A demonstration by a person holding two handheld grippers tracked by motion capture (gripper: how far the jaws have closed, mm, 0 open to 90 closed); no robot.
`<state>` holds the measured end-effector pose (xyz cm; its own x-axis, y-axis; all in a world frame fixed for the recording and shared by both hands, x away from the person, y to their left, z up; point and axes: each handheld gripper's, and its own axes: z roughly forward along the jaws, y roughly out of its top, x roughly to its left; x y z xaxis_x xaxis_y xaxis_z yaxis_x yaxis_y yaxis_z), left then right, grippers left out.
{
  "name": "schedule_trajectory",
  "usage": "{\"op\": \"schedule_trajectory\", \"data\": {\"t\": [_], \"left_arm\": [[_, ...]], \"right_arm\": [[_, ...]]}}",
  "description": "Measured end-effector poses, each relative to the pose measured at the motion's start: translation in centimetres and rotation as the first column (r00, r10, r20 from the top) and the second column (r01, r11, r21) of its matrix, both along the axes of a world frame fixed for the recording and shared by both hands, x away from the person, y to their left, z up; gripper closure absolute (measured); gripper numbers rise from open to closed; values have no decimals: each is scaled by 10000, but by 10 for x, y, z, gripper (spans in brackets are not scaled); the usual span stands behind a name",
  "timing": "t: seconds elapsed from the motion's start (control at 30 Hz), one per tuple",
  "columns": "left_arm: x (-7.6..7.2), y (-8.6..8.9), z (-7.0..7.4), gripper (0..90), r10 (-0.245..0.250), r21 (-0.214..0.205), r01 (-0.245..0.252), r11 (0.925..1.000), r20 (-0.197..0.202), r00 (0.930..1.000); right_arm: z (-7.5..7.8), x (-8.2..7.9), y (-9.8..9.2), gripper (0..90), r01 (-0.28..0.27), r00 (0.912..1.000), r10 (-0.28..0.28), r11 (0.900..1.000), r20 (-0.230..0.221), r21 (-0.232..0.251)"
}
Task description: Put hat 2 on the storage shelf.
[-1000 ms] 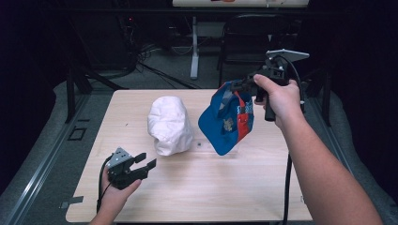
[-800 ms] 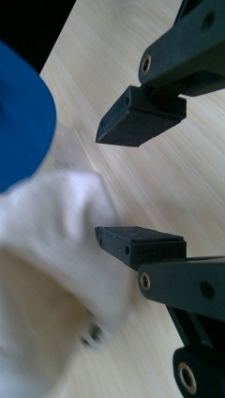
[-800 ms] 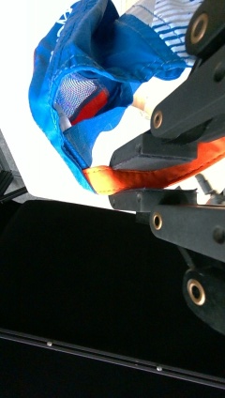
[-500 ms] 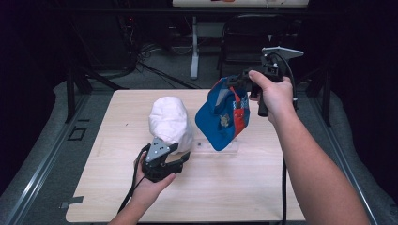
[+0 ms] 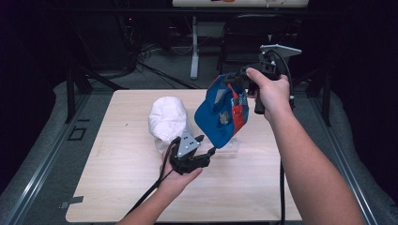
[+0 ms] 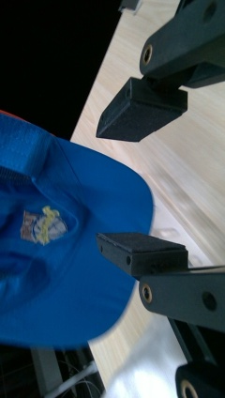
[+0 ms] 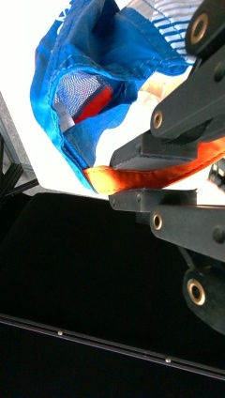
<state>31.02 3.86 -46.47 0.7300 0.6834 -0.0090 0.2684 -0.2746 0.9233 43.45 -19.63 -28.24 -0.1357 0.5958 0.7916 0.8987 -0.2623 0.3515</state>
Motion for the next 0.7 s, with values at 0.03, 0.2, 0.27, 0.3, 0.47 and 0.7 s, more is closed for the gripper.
{"op": "schedule_trajectory", "data": {"t": [0.03, 0.2, 0.27, 0.3, 0.47, 0.7], "left_arm": [[2, -5, -2, 443, -17, 33, 18, 10000, -124, 9999], [10, -27, -14, 454, 234, 65, -231, 9997, -399, 9989], [12, -32, -16, 451, 342, 15, -342, 9994, -285, 9990], [12, -34, -17, 447, 434, -47, -434, 9990, -54, 9990], [17, -45, -21, 439, 927, 362, -941, 9949, 392, 9949], [23, -52, -24, 512, 995, 775, -995, 9920, 41, 9950]], "right_arm": [[0, 0, -1, 802, -48, 10000, 48, 10000, 3, -26], [0, 1, -2, 802, 25, 10000, -25, 10000, 22, 20], [0, 1, -3, 802, 23, 10000, -23, 10000, 19, 16], [0, 1, -2, 802, 33, 10000, -33, 10000, 28, 8], [0, 0, -2, 801, -45, 10000, 45, 10000, 66, 6], [3, -1, -3, 801, 57, 9999, -57, 10000, 95, -54]]}}
